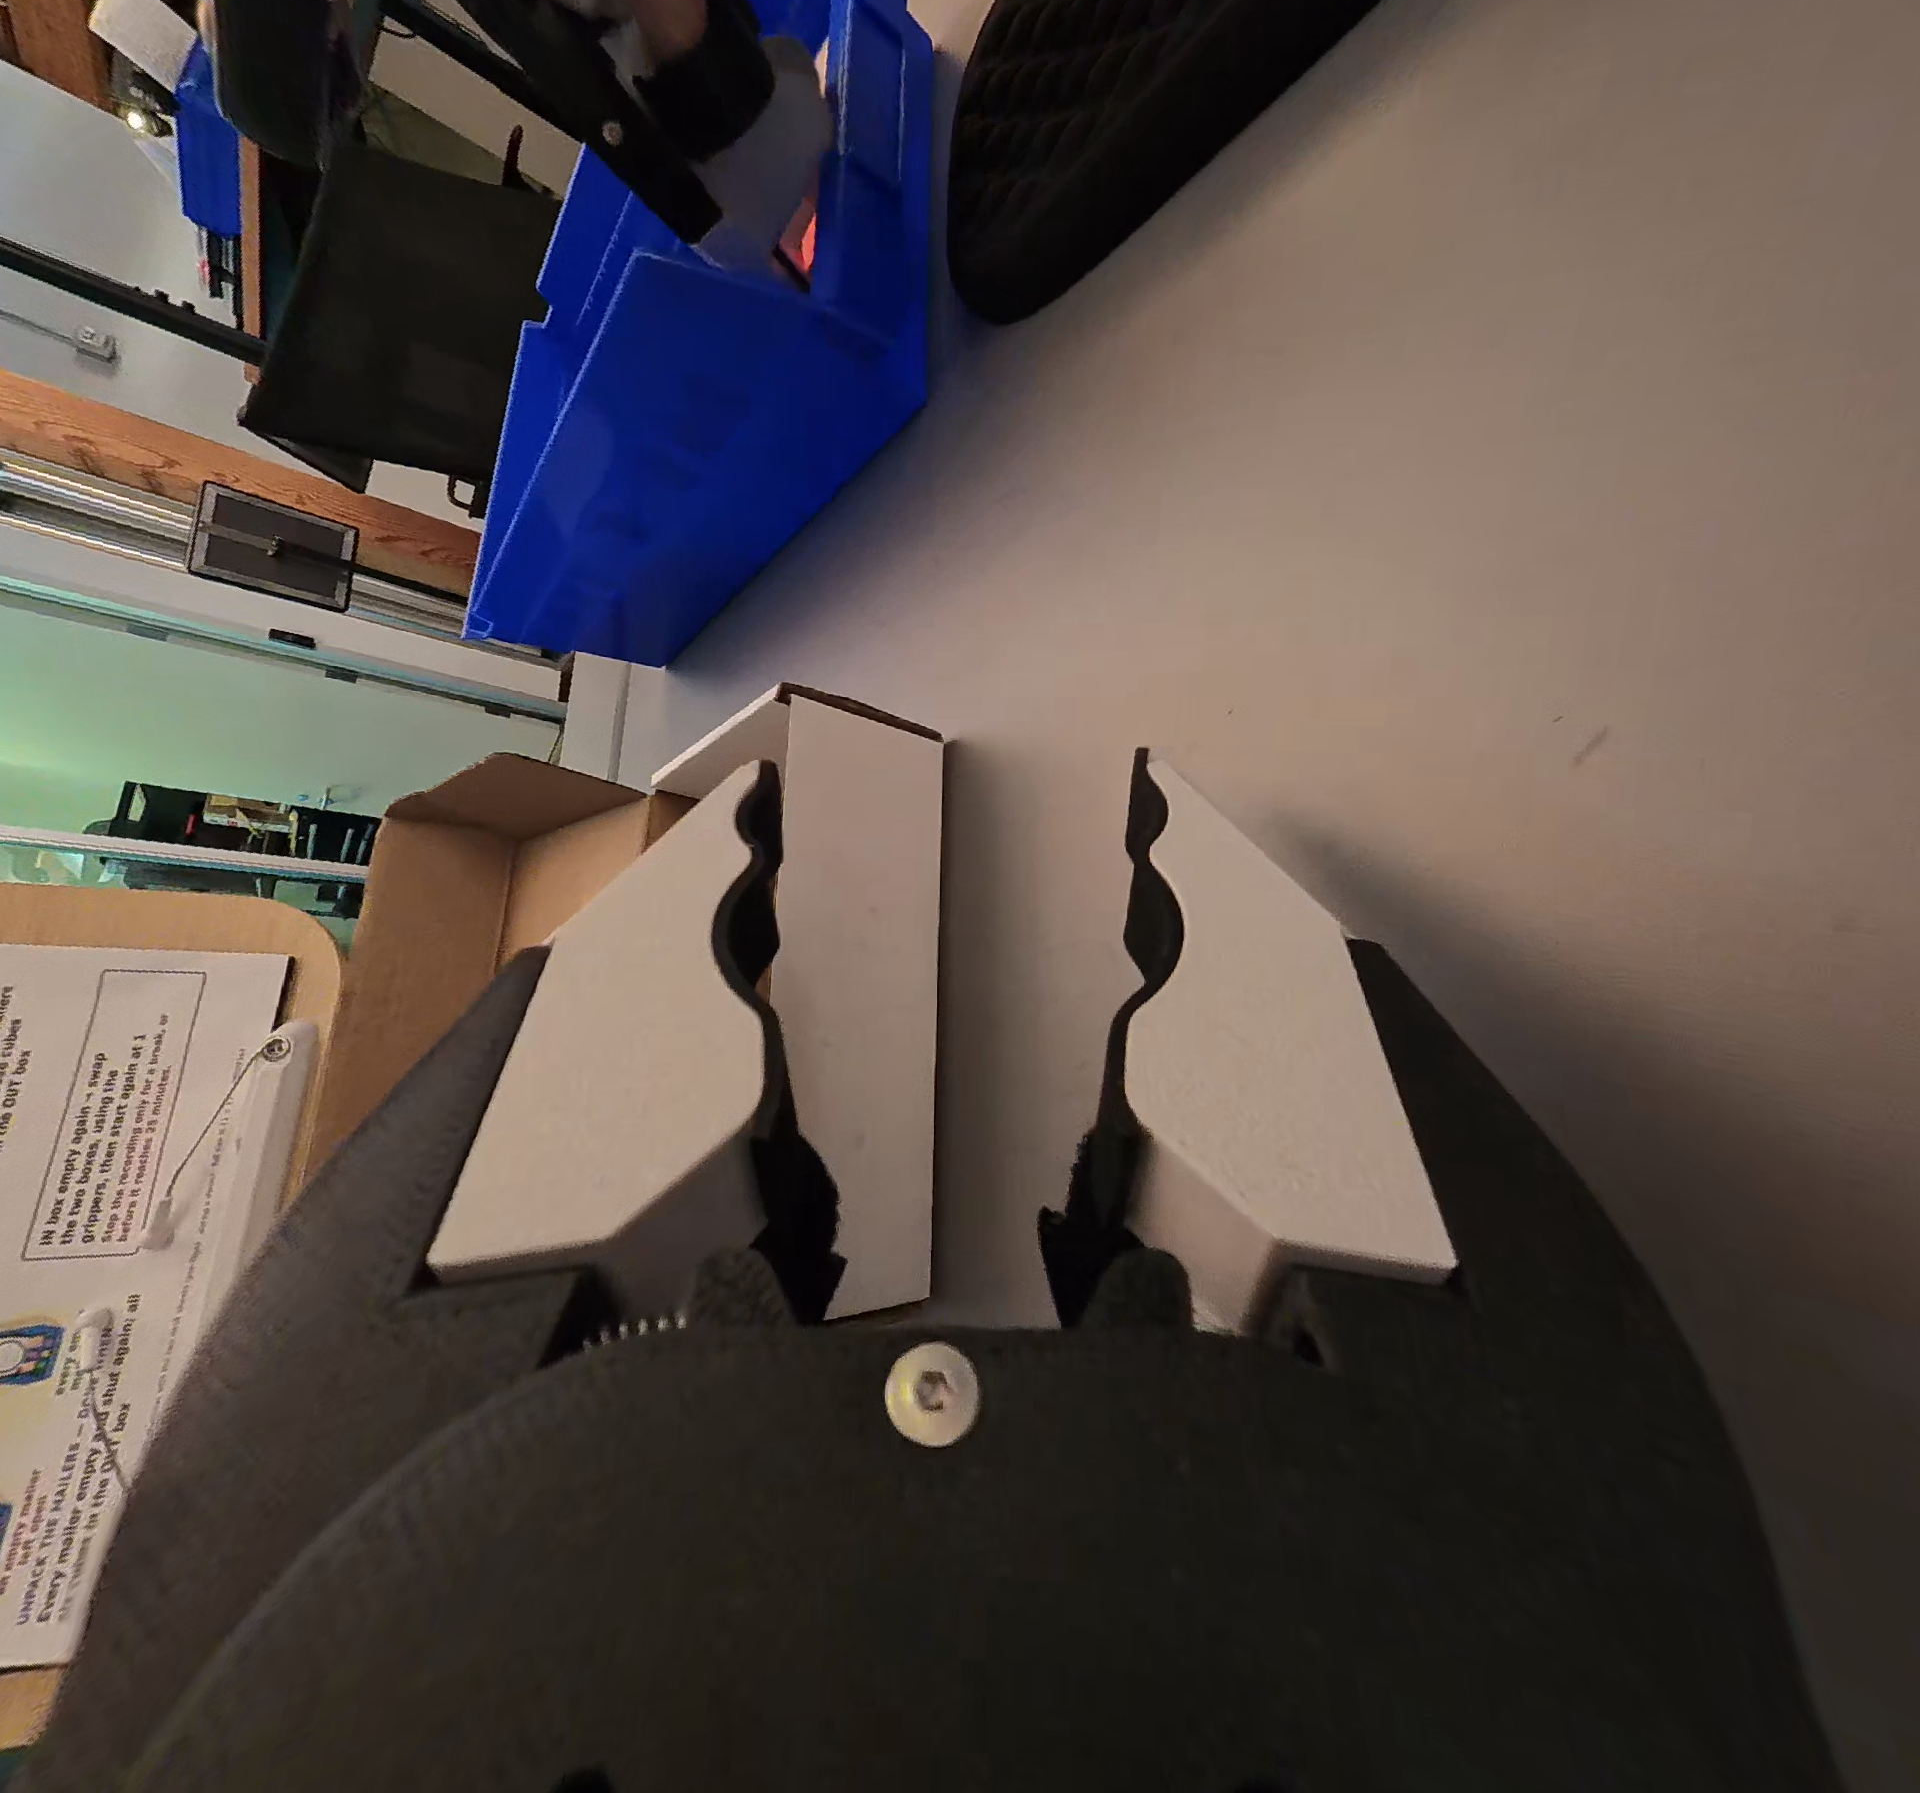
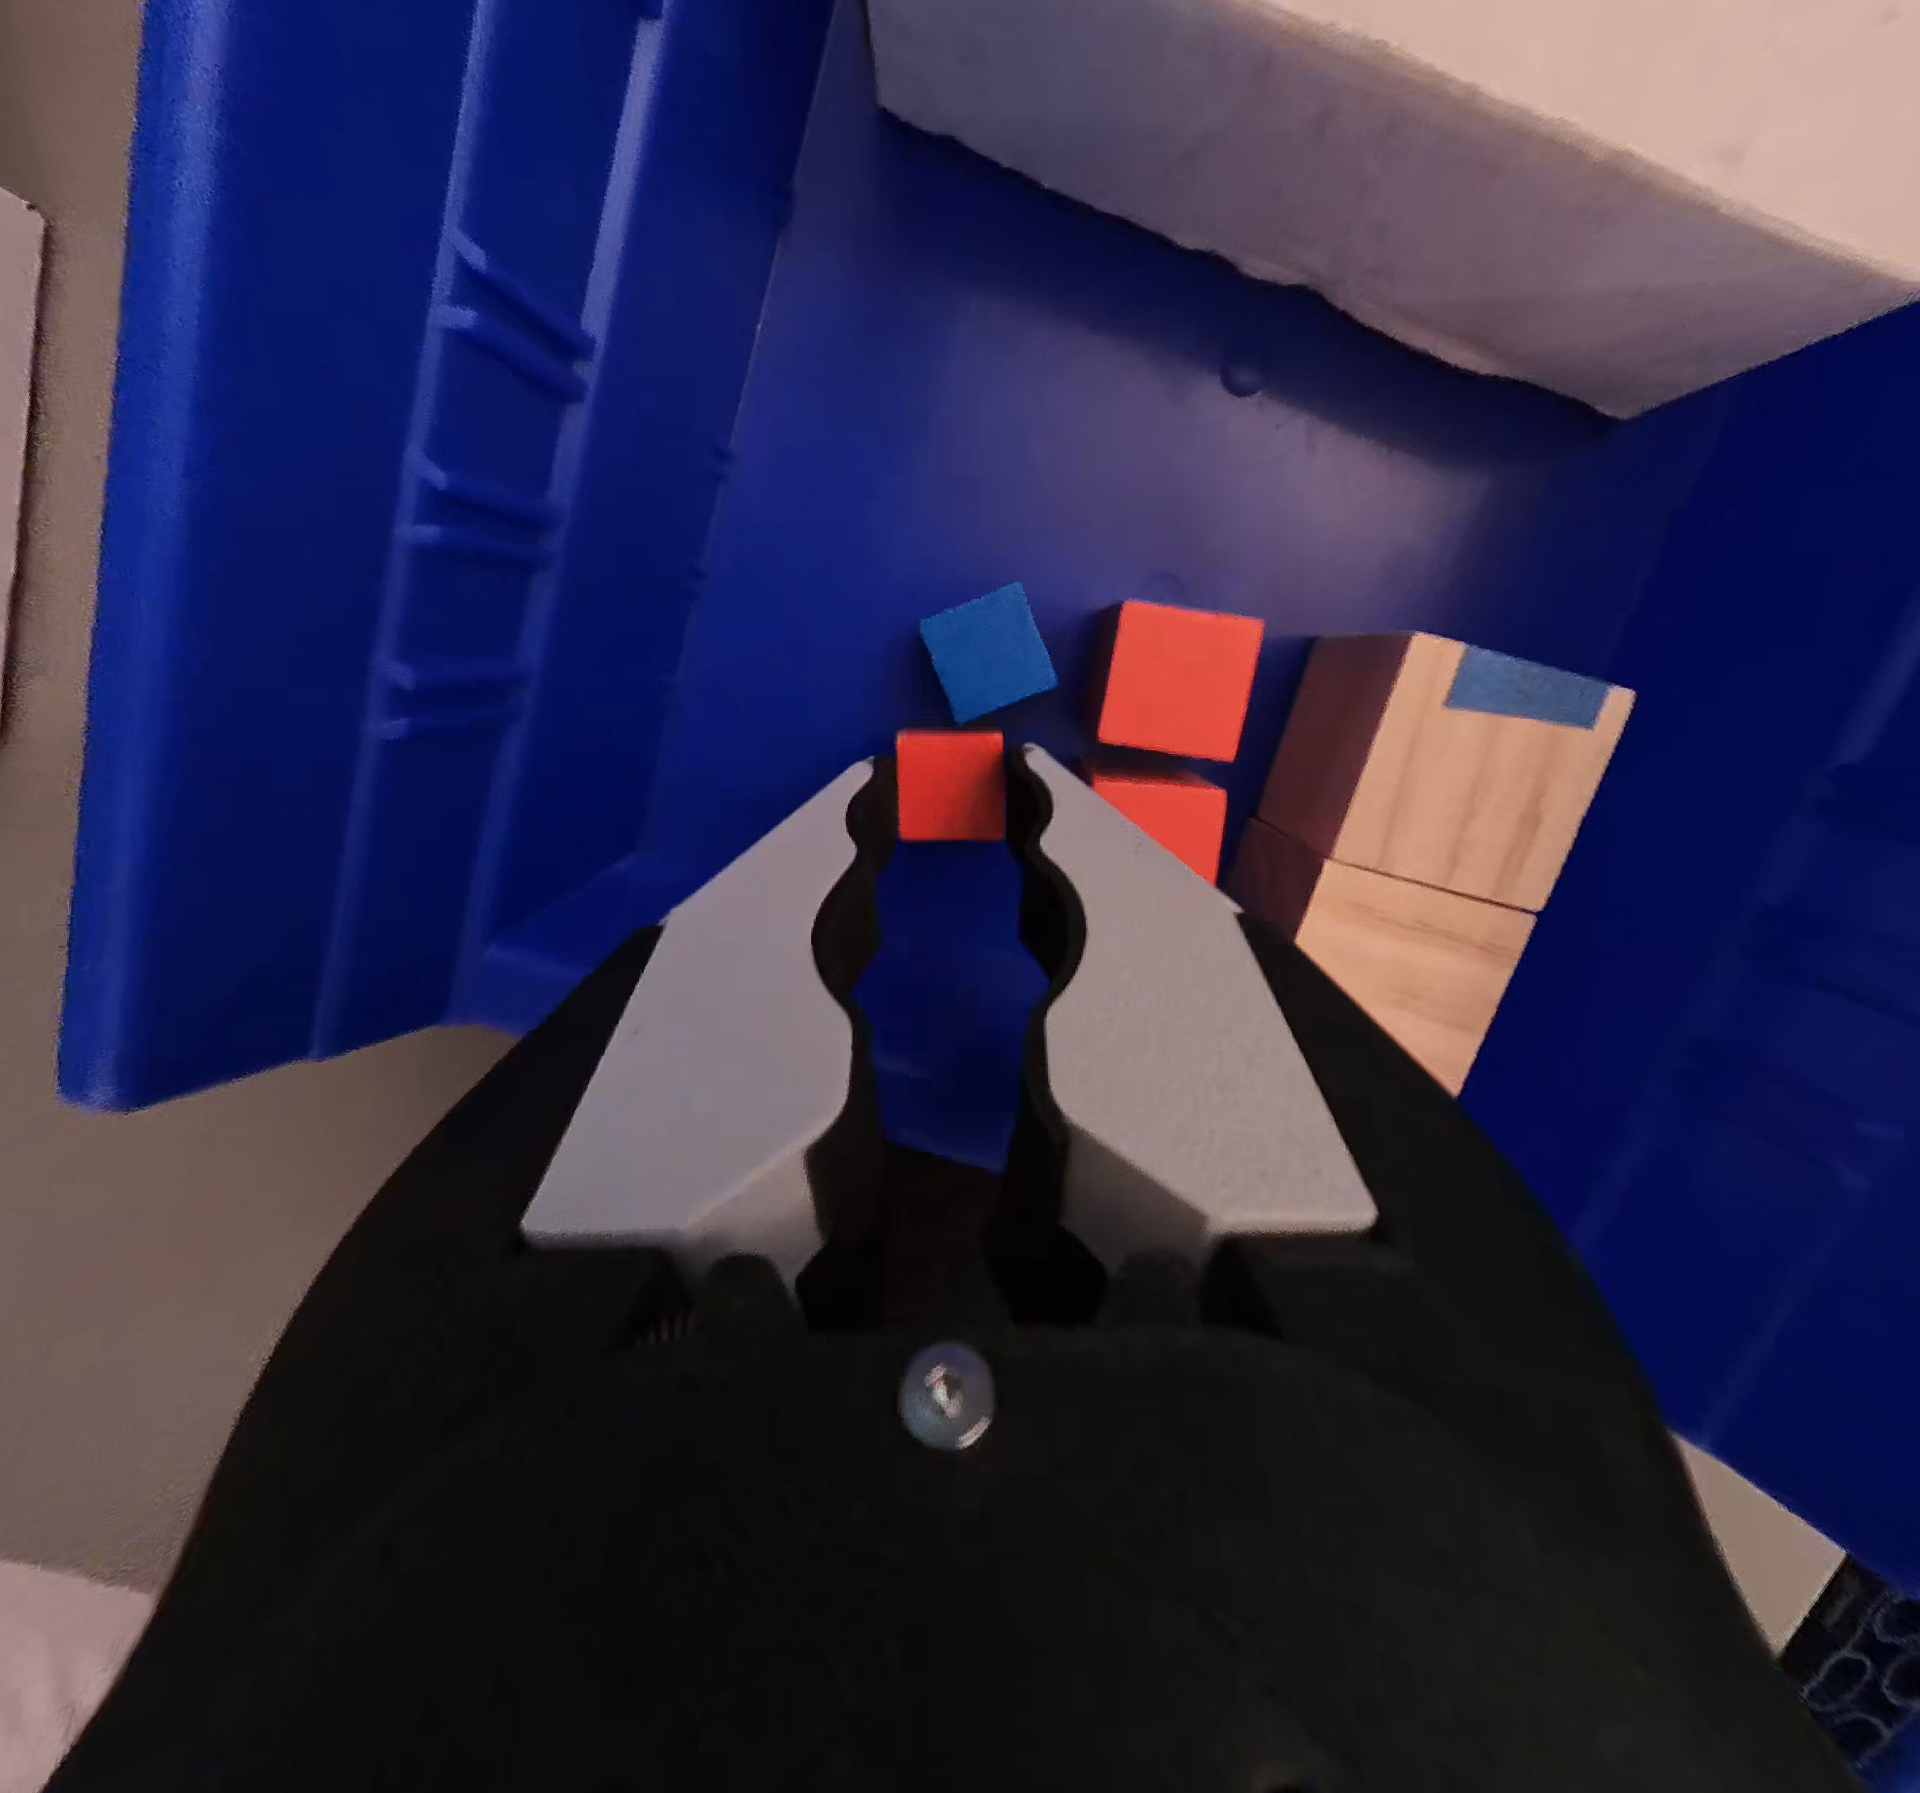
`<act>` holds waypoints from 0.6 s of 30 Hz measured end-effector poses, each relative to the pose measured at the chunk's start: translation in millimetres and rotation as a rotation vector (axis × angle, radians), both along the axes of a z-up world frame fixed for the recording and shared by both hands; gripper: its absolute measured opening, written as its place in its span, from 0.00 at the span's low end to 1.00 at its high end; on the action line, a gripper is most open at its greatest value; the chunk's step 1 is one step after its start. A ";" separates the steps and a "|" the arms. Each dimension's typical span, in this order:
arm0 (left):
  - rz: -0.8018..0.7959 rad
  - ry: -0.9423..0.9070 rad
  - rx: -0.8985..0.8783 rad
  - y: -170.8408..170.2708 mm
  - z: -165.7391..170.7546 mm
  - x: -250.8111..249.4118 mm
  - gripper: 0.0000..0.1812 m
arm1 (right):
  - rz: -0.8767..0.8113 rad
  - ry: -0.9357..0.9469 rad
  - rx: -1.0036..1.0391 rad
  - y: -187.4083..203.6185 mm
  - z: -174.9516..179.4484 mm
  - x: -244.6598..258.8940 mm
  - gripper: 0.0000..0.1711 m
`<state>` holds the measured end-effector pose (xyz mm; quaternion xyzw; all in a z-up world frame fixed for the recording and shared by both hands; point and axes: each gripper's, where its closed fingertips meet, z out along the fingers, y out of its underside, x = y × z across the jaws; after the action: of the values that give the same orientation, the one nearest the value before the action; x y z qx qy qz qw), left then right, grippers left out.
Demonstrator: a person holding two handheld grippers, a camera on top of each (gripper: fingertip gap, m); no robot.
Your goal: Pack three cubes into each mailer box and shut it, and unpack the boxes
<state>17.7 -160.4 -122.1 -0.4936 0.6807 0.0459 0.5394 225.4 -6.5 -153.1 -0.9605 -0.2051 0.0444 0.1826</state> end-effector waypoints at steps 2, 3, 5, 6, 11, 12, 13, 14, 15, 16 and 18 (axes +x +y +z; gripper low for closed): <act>-0.013 -0.013 -0.016 -2.3 2.0 0.4 0.37 | -0.010 -0.001 0.015 -0.5 3.6 1.6 0.19; -0.020 -0.034 -0.026 -3.2 6.2 0.0 0.37 | -0.023 -0.001 0.038 0.0 9.2 3.9 0.22; -0.030 -0.117 -0.071 -3.9 22.1 -1.9 0.36 | -0.028 0.010 0.144 4.5 32.6 4.8 0.25; -0.024 -0.177 -0.099 -1.8 34.5 -4.7 0.36 | -0.013 0.027 0.232 9.1 51.0 0.2 0.27; 0.152 -0.557 -0.237 50.2 121.9 -53.3 0.32 | 0.289 0.348 0.773 18.8 170.3 -96.4 0.40; 0.216 -0.608 -0.265 69.1 135.6 -68.3 0.27 | 0.333 0.375 0.814 20.6 182.2 -112.4 0.46; 0.289 -0.636 -0.289 89.1 145.8 -83.1 0.26 | 0.368 0.366 0.804 24.8 186.1 -124.9 0.47; 0.359 -0.649 -0.312 108.1 153.9 -95.8 0.27 | 0.395 0.340 0.773 31.5 185.2 -135.5 0.48; 0.422 -0.653 -0.338 126.2 160.9 -106.1 0.28 | 0.422 0.312 0.738 39.5 182.3 -145.5 0.49; 0.470 -0.648 -0.366 142.8 166.4 -113.3 0.31 | 0.441 0.287 0.712 49.5 179.1 -154.0 0.49; 0.554 -0.634 -0.435 173.5 169.9 -124.1 0.36 | 0.436 0.269 0.643 72.3 168.1 -166.8 0.49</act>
<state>-106.4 13.1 47.8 -0.7478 0.3187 -0.1084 0.5723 58.6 65.8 15.0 -0.7744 -0.3814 0.1410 0.4848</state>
